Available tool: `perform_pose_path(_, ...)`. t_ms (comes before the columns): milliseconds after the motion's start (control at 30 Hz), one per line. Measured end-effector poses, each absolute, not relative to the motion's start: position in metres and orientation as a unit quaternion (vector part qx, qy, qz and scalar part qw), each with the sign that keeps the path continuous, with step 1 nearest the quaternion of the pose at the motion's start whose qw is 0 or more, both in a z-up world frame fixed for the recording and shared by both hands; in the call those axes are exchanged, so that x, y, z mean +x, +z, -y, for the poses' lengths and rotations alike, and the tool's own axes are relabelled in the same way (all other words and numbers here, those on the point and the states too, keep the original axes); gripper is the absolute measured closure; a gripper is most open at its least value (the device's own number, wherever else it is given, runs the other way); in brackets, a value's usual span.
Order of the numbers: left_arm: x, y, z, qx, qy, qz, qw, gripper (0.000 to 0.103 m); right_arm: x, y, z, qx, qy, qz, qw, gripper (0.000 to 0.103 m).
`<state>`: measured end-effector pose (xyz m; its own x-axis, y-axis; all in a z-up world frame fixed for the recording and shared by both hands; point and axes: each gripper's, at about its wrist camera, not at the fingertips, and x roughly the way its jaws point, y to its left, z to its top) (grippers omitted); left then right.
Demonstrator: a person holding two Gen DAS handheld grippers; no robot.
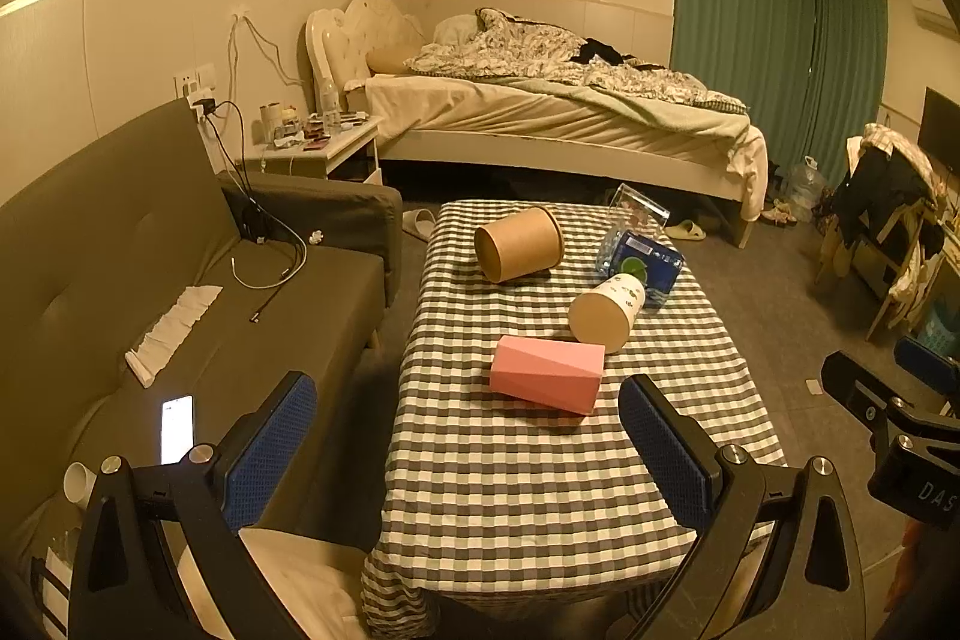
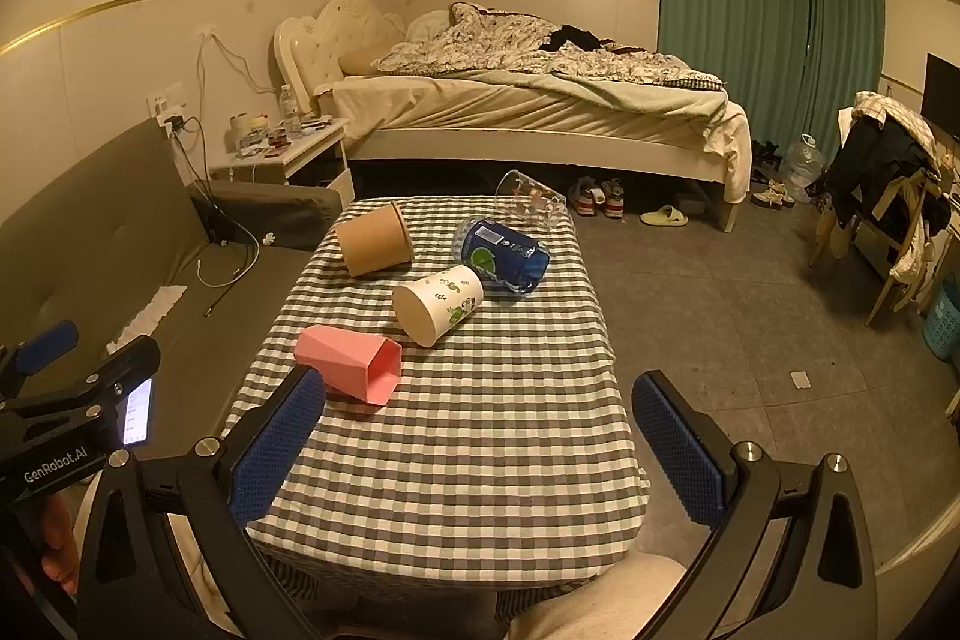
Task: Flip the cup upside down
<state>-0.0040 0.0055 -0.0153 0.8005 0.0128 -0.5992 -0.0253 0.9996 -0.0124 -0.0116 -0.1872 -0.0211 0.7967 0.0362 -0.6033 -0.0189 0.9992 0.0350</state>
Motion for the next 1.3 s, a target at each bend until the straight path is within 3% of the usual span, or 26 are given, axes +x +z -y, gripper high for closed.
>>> perform_pose_path(1300,-0.0028,-0.0180,-0.0030,-0.011,0.010,-0.319,0.948,0.000,-0.0069,-0.0185,0.1848,0.009,0.017,-0.320,0.947,0.000)
